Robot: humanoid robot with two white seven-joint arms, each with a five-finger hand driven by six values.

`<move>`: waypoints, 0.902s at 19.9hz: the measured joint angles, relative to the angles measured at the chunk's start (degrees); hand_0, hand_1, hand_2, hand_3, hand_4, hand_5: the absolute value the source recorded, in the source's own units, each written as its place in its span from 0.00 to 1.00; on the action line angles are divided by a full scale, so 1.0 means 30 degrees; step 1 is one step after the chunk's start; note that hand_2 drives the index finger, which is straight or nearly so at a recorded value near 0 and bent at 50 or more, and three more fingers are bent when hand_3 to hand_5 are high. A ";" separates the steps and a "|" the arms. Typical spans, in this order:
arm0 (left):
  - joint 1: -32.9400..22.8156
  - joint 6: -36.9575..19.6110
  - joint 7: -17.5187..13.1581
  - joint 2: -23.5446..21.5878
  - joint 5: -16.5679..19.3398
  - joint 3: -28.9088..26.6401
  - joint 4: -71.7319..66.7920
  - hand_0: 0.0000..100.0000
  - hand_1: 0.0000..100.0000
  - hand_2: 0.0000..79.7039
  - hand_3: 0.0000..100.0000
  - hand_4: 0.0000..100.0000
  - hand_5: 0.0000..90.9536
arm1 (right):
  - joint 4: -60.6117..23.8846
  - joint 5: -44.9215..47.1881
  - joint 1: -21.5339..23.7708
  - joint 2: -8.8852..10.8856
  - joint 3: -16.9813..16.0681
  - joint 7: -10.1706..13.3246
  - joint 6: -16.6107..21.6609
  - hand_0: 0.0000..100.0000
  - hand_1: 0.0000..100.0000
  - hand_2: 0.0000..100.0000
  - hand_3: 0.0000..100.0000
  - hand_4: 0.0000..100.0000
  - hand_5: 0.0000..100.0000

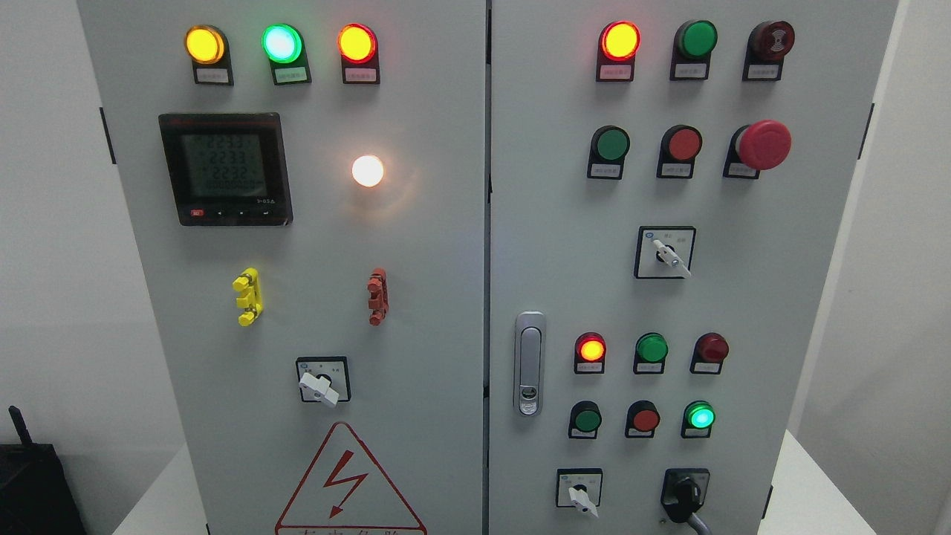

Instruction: Trip black knob to open circuit

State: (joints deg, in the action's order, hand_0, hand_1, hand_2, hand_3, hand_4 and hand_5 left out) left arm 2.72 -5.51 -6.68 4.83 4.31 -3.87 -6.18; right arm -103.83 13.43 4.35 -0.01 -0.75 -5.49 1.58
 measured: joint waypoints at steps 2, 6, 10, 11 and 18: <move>0.0000 0.0000 0.0000 0.0000 0.0000 0.0000 -0.0001 0.12 0.39 0.00 0.00 0.00 0.00 | 0.0004 0.0002 -0.0005 0.0000 -0.0114 0.0003 0.0000 0.00 0.00 0.05 1.00 0.98 0.96; 0.0000 0.0000 0.0000 0.0000 0.0000 0.0000 0.0000 0.12 0.39 0.00 0.00 0.00 0.00 | 0.0014 0.0007 -0.0012 0.0000 -0.0283 0.0021 -0.0001 0.00 0.00 0.05 1.00 0.98 0.96; 0.0000 0.0000 0.0000 0.0000 0.0000 0.0000 0.0000 0.12 0.39 0.00 0.00 0.00 0.00 | 0.0028 0.0023 -0.0014 0.0000 -0.0409 0.0027 -0.0002 0.00 0.00 0.05 1.00 0.98 0.96; 0.0000 0.0000 0.0000 0.0000 0.0000 0.0000 0.0000 0.12 0.39 0.00 0.00 0.00 0.00 | 0.0027 0.0026 -0.0014 0.0000 -0.0437 0.0027 -0.0002 0.00 0.00 0.05 1.00 0.98 0.96; 0.0000 0.0000 -0.0001 0.0000 0.0000 0.0000 0.0000 0.12 0.39 0.00 0.00 0.00 0.00 | 0.0001 0.0033 -0.0015 0.0003 -0.0603 0.0026 -0.0004 0.00 0.00 0.06 1.00 0.98 0.96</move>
State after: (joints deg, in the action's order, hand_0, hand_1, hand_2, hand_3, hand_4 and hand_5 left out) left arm 2.72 -5.51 -6.69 4.83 4.31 -3.87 -6.18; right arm -103.82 13.53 4.30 0.00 -2.56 -5.41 1.56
